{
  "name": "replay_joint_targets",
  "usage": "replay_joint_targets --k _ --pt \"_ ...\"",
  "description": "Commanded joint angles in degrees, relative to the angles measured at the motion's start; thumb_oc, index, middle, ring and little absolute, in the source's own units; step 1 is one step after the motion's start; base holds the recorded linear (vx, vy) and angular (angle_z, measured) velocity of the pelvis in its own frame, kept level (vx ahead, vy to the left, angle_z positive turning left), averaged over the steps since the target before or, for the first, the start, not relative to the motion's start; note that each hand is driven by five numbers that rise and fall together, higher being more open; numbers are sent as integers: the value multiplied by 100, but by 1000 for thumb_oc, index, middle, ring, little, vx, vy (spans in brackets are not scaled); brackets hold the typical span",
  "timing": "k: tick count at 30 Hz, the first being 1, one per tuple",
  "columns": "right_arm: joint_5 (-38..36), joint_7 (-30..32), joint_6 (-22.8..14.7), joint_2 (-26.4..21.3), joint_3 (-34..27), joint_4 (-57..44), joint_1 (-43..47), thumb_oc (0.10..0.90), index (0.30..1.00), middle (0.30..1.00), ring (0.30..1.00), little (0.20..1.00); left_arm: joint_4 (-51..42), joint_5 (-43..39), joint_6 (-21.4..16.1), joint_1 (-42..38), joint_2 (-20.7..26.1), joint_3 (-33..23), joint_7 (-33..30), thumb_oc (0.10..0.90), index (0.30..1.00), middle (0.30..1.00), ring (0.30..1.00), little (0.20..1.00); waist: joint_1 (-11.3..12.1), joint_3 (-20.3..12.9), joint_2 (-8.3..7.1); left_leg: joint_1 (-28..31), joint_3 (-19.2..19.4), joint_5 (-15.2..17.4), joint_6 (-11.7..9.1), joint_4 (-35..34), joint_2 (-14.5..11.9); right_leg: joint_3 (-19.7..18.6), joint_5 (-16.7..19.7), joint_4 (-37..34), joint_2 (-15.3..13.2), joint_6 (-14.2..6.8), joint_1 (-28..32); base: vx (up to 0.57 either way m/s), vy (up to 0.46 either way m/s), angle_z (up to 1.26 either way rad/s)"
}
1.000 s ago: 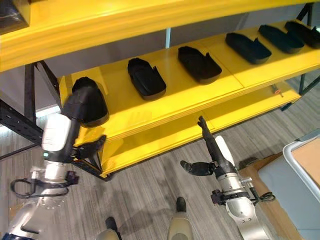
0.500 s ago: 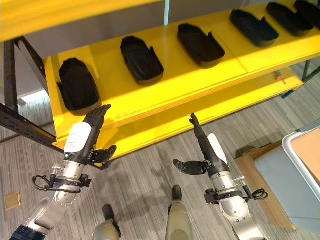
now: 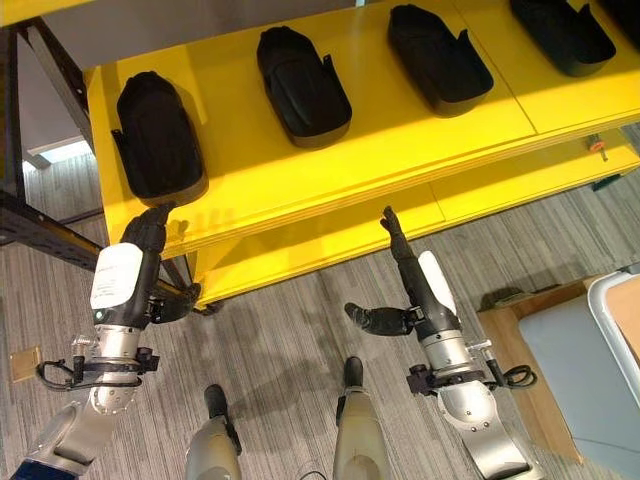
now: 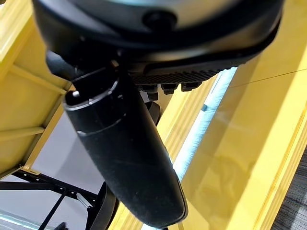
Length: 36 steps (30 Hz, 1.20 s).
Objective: Move parts from the plastic box to the shelf.
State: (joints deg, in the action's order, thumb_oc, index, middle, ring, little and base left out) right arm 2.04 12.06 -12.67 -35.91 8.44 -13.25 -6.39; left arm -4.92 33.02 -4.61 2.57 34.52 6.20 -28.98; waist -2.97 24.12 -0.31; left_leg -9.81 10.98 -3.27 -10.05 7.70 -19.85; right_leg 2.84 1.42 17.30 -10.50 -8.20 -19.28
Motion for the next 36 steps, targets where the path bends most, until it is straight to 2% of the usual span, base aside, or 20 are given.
replay_joint_targets --k 1,16,36 --pt "-51 276 -521 -21 -334 -748 243 900 1000 1000 1000 1000 -267 285 -98 -186 175 -404 -531 900 1000 1000 1000 1000 -74 -390 -245 -263 -233 -408 77 82 44 -2 -115 325 115 76 87 10 6 5" --pt "48 397 -508 18 -327 -721 293 900 1000 1000 1000 1000 437 448 114 -870 50 196 -435 900 1000 1000 1000 1000 -169 -318 -344 -337 -196 -367 80 161 34 -77 -101 400 145 94 -62 0 0 0" --pt "59 481 -499 9 -256 -704 321 900 1000 1000 1000 1000 985 380 306 -1024 -105 425 -406 900 1000 1000 1000 1000 -207 -267 -403 -444 -172 -326 72 285 -13 -133 -94 485 184 120 -219 1 -1 -2"
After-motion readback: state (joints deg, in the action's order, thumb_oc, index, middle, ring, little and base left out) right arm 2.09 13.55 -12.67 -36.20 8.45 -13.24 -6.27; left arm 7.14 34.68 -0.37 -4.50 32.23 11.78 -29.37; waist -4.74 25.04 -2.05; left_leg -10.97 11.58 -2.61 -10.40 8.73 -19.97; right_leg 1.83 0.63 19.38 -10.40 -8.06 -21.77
